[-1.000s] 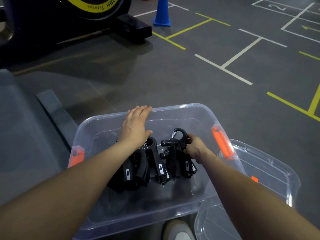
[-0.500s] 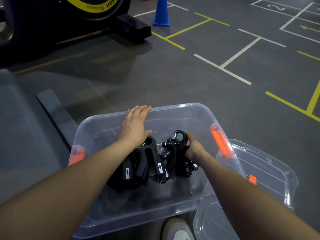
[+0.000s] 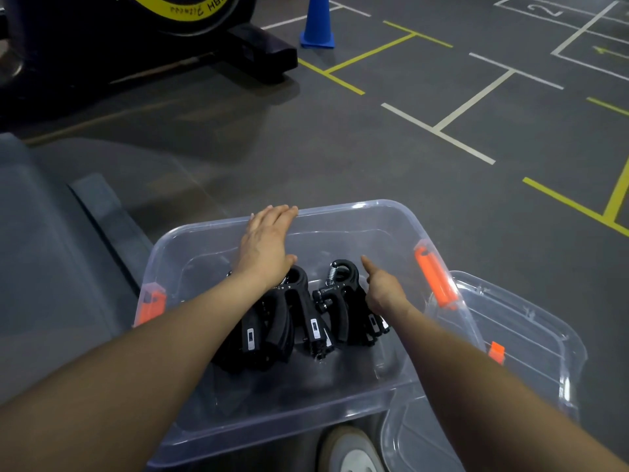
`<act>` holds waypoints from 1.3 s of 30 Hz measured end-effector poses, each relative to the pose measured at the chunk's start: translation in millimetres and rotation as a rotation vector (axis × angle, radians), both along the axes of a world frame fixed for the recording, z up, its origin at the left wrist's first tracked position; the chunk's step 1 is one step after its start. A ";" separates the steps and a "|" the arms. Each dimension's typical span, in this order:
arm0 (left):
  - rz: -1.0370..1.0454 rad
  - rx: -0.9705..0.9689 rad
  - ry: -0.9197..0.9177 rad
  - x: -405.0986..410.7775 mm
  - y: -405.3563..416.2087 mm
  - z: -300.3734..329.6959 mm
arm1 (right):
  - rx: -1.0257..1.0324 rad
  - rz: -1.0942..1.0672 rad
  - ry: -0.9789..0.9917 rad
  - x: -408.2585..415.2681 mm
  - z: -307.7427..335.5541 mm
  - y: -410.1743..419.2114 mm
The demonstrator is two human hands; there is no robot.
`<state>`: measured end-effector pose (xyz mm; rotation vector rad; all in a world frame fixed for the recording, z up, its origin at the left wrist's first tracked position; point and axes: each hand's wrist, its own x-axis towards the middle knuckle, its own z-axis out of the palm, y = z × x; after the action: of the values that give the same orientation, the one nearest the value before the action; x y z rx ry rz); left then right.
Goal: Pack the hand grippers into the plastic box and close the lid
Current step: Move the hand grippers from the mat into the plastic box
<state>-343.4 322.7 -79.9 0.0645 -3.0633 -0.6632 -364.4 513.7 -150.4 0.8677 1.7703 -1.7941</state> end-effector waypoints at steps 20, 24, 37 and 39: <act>0.016 -0.004 0.010 -0.6 1.6 -2.8 | 0.398 0.621 -0.113 4.5 -22.1 28.0; 0.008 -0.009 0.006 -1.5 -0.1 -3.0 | 0.474 0.820 -0.151 7.0 -14.4 24.3; -0.004 -0.040 -0.030 -4.1 -0.4 1.6 | 0.321 0.509 0.120 11.7 3.8 14.1; -0.016 -0.052 -0.063 -4.3 -1.1 4.8 | 0.298 0.454 0.177 9.3 16.1 10.1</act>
<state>-347.7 321.6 -75.1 0.0611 -3.1423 -0.5936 -355.0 523.8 -134.3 0.3688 2.1747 -1.3678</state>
